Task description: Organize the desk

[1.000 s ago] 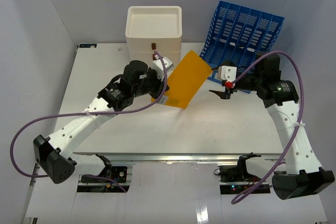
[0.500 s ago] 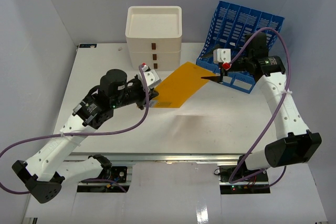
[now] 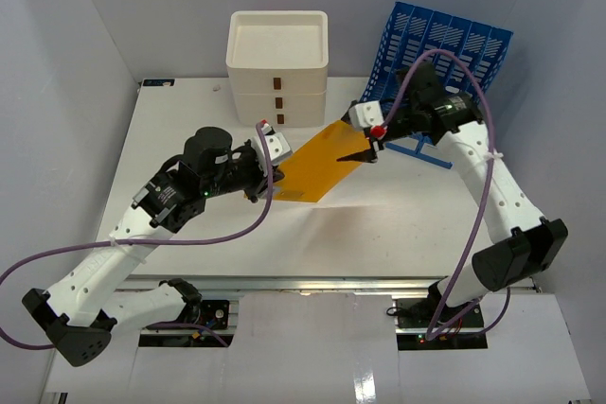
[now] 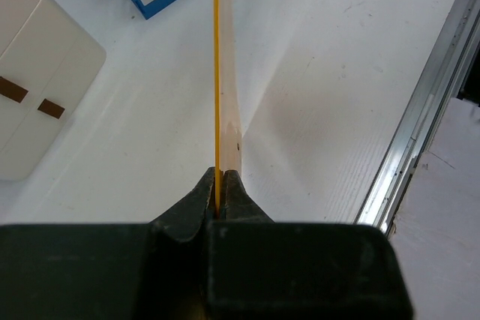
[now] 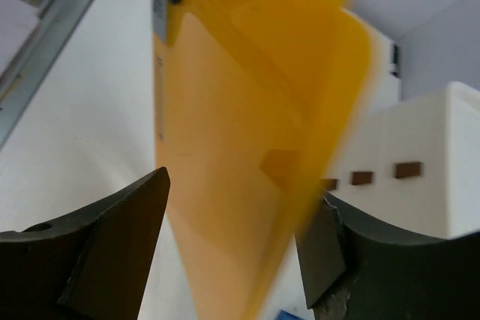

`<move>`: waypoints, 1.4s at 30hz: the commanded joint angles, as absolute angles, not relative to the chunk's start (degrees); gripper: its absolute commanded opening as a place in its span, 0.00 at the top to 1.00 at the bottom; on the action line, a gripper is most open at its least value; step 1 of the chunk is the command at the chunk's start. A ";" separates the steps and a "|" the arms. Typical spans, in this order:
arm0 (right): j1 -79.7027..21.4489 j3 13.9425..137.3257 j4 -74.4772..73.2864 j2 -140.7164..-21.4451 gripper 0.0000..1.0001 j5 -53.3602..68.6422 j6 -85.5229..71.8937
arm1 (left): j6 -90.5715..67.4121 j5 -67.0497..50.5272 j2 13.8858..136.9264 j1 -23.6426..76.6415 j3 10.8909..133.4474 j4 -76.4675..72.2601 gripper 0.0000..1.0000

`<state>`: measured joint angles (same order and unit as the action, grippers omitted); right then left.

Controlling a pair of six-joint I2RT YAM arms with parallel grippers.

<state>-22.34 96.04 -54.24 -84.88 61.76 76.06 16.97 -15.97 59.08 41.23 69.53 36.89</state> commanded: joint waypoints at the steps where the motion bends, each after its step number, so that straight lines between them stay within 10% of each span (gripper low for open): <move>1: -29.31 95.64 -63.36 -87.71 0.32 55.66 79.47 | 18.66 -17.84 57.78 41.22 73.59 34.61 1.00; 9: -29.86 97.47 -63.64 -88.03 0.48 54.31 79.16 | 21.19 -15.10 54.11 41.22 71.17 34.22 0.99; 15: -29.80 99.14 -68.02 -90.34 0.92 55.71 79.72 | 21.01 -14.59 52.74 41.22 69.44 32.96 0.98; 21: -28.73 99.27 -66.69 -88.32 0.92 59.38 77.06 | 19.41 -14.58 52.07 41.22 66.74 30.35 0.87; 25: -26.12 100.63 -64.73 -86.23 0.92 62.59 73.20 | 16.43 -14.06 49.47 41.22 61.47 25.00 0.28; 28: -24.33 101.23 -64.11 -85.19 0.92 64.33 71.79 | 14.11 -13.78 47.40 41.22 57.89 18.98 0.02; 42: -17.67 98.97 -64.07 -82.70 0.92 71.72 70.49 | 10.90 1.13 32.53 41.22 51.32 2.55 0.02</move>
<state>-19.61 98.17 -64.64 -84.88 65.09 71.15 12.79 -6.33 36.95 41.19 53.49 9.76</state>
